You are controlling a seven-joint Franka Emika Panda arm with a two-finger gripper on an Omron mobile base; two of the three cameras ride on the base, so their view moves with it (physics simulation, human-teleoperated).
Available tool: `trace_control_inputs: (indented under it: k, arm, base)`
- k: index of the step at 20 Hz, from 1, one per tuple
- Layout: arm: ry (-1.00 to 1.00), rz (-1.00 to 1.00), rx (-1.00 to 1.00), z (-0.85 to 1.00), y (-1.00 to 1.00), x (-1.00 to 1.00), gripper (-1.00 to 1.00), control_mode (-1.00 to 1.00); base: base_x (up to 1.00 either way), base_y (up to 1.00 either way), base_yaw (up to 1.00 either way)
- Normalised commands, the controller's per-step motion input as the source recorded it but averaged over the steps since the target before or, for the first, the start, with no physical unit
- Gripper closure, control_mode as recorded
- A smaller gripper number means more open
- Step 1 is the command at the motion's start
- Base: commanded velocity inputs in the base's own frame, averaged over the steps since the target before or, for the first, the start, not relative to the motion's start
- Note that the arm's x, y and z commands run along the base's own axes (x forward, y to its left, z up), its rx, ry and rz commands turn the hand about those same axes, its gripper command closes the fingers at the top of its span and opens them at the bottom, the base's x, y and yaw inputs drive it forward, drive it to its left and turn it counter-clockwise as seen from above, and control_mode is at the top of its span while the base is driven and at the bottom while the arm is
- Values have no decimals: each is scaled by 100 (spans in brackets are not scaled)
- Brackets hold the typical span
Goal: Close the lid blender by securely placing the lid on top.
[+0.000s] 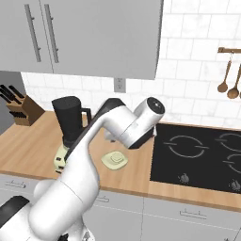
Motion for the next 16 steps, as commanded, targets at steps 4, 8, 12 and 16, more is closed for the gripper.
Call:
trace_control_inputs:
  k: [4,8,12,16]
  arm:
    - [0,18,-1,-33,11,68,-100,-100]
    - [0,10,0,-39,23,29,-100,-100]
    - [-7,11,0,-59,16,8,-100,-100]
    - [-18,12,0,-71,8,1,-100,-100]
  base:
    - [0,0,0]
    - [0,0,0]
    - [0,0,0]
    - [0,0,0]
